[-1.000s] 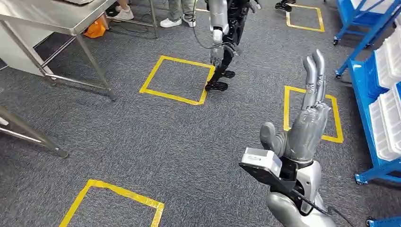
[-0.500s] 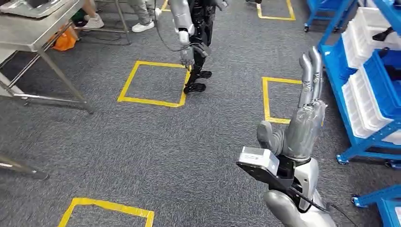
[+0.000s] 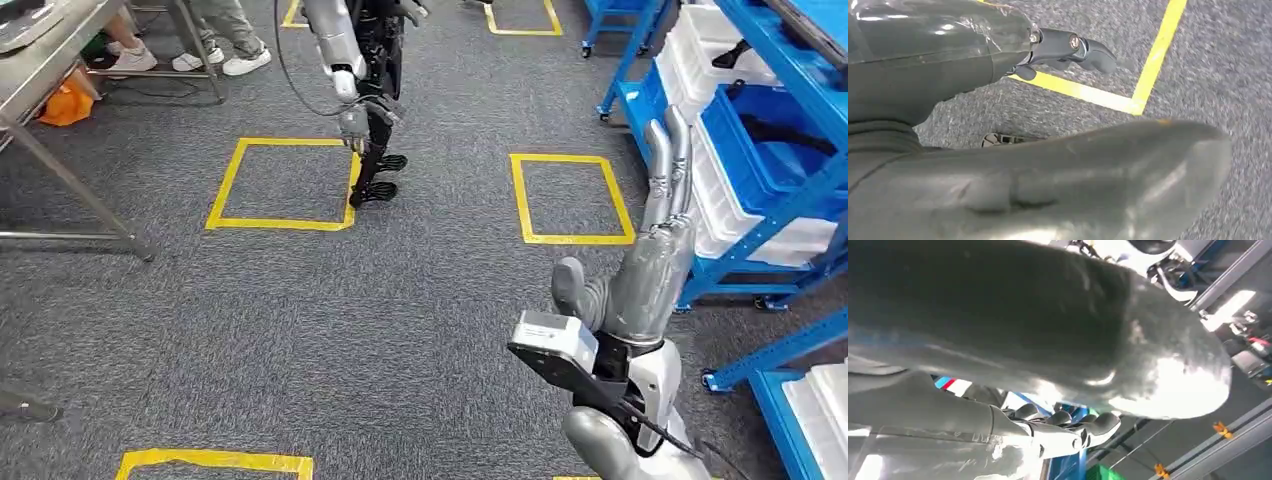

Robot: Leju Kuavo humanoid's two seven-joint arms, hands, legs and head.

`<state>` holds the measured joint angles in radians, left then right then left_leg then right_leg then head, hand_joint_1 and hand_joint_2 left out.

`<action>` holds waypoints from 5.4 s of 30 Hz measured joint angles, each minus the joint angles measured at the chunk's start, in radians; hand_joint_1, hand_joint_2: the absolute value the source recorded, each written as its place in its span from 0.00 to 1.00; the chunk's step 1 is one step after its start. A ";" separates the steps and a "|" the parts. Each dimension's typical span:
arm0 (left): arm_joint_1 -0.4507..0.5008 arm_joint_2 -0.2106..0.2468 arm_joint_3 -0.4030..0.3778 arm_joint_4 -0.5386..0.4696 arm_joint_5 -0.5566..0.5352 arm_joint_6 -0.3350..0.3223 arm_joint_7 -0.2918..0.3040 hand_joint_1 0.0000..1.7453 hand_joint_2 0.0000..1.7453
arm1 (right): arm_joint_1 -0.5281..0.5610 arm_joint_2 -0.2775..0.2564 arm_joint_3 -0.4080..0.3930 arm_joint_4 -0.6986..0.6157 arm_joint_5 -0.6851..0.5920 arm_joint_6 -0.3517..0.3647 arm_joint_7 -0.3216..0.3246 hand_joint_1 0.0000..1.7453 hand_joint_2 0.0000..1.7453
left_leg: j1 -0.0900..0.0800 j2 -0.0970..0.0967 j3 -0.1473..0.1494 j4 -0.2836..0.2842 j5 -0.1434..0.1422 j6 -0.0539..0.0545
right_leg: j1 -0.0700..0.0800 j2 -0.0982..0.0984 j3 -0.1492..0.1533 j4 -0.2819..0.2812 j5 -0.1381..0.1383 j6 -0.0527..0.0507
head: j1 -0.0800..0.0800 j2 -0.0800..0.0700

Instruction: Take the parts from the cabinet and place them on the table.

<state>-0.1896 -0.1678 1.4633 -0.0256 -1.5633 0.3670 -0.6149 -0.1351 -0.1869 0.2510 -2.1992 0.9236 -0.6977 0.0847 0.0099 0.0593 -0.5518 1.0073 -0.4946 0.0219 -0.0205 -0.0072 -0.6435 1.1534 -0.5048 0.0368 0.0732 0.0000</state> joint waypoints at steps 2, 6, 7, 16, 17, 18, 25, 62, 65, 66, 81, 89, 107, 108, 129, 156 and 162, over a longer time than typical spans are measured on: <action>-0.001 0.001 0.000 0.000 0.000 -0.001 0.000 0.00 0.00 | 0.000 0.000 -0.004 0.000 -0.001 0.000 0.002 0.00 0.00 | -0.007 0.012 0.006 0.002 -0.008 -0.012 | 0.013 -0.048 0.063 -0.126 0.022 -0.006 | 0.003 0.000; -0.002 0.001 0.000 0.000 -0.002 -0.003 0.000 0.00 0.00 | 0.005 0.000 -0.011 0.000 -0.017 0.000 0.011 0.00 0.00 | -0.004 0.033 0.013 0.003 -0.012 -0.032 | 0.015 -0.012 0.058 -0.130 0.029 -0.036 | -0.006 0.000; -0.002 0.001 0.000 0.000 -0.002 -0.003 0.000 0.00 0.00 | 0.006 0.000 -0.014 0.000 -0.023 0.000 0.013 0.00 0.00 | 0.001 0.021 0.015 0.014 -0.024 -0.041 | 0.010 -0.006 0.064 -0.137 0.034 -0.044 | -0.006 0.000; 0.002 0.001 0.000 0.000 0.002 -0.004 0.000 0.00 0.00 | 0.036 0.000 -0.051 0.012 -0.052 0.000 0.040 0.00 0.00 | -0.003 -0.083 -0.037 0.084 -0.001 -0.021 | 0.019 0.074 0.070 -0.132 0.031 -0.056 | -0.023 0.000; 0.002 0.002 0.000 0.000 0.003 -0.004 0.000 0.00 0.00 | 0.042 -0.001 -0.056 0.013 -0.050 0.000 0.047 0.00 0.00 | -0.001 -0.129 -0.021 0.033 0.002 -0.016 | 0.017 0.082 0.066 -0.130 0.029 -0.053 | -0.024 0.000; 0.002 0.002 0.000 0.000 0.005 -0.004 0.000 0.00 0.00 | 0.045 -0.003 -0.060 0.016 -0.047 0.000 0.058 0.00 0.00 | 0.002 -0.132 -0.018 0.015 0.004 -0.020 | 0.023 0.093 0.060 -0.122 0.026 -0.049 | -0.023 0.000; 0.004 0.002 0.000 0.000 0.020 -0.005 0.000 0.00 0.00 | 0.090 -0.032 -0.115 0.030 -0.034 0.000 0.134 0.00 0.00 | -0.002 -0.063 -0.011 -0.005 0.015 0.006 | 0.011 0.025 -0.019 0.030 -0.066 -0.010 | -0.003 0.000; 0.010 0.000 0.000 0.000 0.089 -0.011 0.020 0.00 0.00 | 0.298 0.018 -0.495 0.587 -0.340 0.000 0.077 0.00 0.00 | 0.000 0.007 0.011 -0.004 -0.006 -0.005 | -0.014 -0.031 0.053 -0.113 0.039 0.015 | 0.003 0.000; 0.009 0.001 0.000 0.000 0.089 -0.011 0.021 0.00 0.00 | 0.295 0.029 -0.513 0.648 -0.382 0.000 0.052 0.00 0.00 | -0.005 0.019 0.016 0.004 -0.016 -0.024 | 0.000 -0.031 0.052 -0.125 0.026 -0.017 | -0.002 0.000; 0.008 0.001 0.000 0.000 0.089 -0.011 0.021 0.00 0.00 | 0.294 0.033 -0.518 0.669 -0.396 0.000 0.047 0.00 0.00 | -0.005 0.026 0.020 0.001 -0.018 -0.029 | 0.003 -0.024 0.052 -0.122 0.023 -0.021 | -0.005 0.000; 0.008 0.005 0.000 0.000 0.081 -0.015 0.034 0.00 0.00 | 0.257 0.112 -0.581 1.045 -0.549 0.000 -0.061 0.00 0.00 | -0.014 -0.111 -0.004 0.014 -0.008 -0.008 | 0.008 0.109 0.050 -0.127 0.030 -0.039 | -0.024 0.000; 0.011 0.005 0.000 0.000 0.068 -0.019 0.042 0.00 0.00 | 0.232 0.128 -0.590 1.254 -0.739 0.000 -0.122 0.00 0.00 | -0.007 -0.025 0.010 -0.015 0.003 0.013 | -0.002 0.016 -0.089 0.166 -0.103 -0.003 | 0.000 0.000; 0.009 0.006 0.000 0.000 0.020 -0.035 0.053 0.00 0.00 | 0.130 0.163 -0.506 1.673 -0.936 0.115 -0.082 0.00 0.00 | -0.010 -0.063 -0.040 0.137 -0.048 -0.023 | 0.012 0.068 0.061 -0.121 0.022 -0.060 | -0.021 0.000; 0.009 0.006 0.000 0.000 0.017 -0.035 0.053 0.00 0.00 | 0.125 0.171 -0.497 1.691 -0.936 0.120 -0.081 0.00 0.00 | -0.013 -0.091 -0.002 0.050 -0.008 -0.012 | 0.012 0.077 0.062 -0.121 0.022 -0.060 | -0.022 0.000; 0.000 0.009 0.000 0.000 -0.006 -0.035 0.063 0.00 0.00 | 0.082 0.197 -0.391 1.870 -0.967 0.138 -0.102 0.00 0.00 | 0.001 0.031 0.032 0.005 -0.028 -0.047 | 0.000 -0.010 0.069 -0.125 0.012 -0.047 | -0.006 0.000; -0.002 0.011 -0.001 0.000 -0.007 -0.038 0.075 0.00 0.00 | 0.071 0.202 -0.327 1.910 -1.009 0.153 -0.092 0.00 0.00 | -0.002 0.016 0.027 0.006 -0.026 -0.028 | 0.000 -0.029 0.063 -0.113 0.005 -0.019 | 0.000 0.000; -0.007 0.011 -0.001 0.000 -0.007 -0.043 0.076 0.00 0.00 | 0.070 0.202 -0.319 1.917 -1.010 0.153 -0.092 0.00 0.00 | 0.006 -0.039 -0.015 0.133 -0.118 -0.058 | -0.001 0.007 0.059 -0.117 0.010 -0.056 | -0.022 0.000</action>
<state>-0.1967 -0.1572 1.4626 -0.0252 -1.5702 0.3242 -0.5386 -0.0655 0.0149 -0.0683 -0.2827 -0.0862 -0.5444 -0.0069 0.0154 0.0202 -0.5668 1.1407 -0.6131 -0.0357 -0.0215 -0.0001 -0.5844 1.0365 -0.4946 -0.0187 0.0511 0.0000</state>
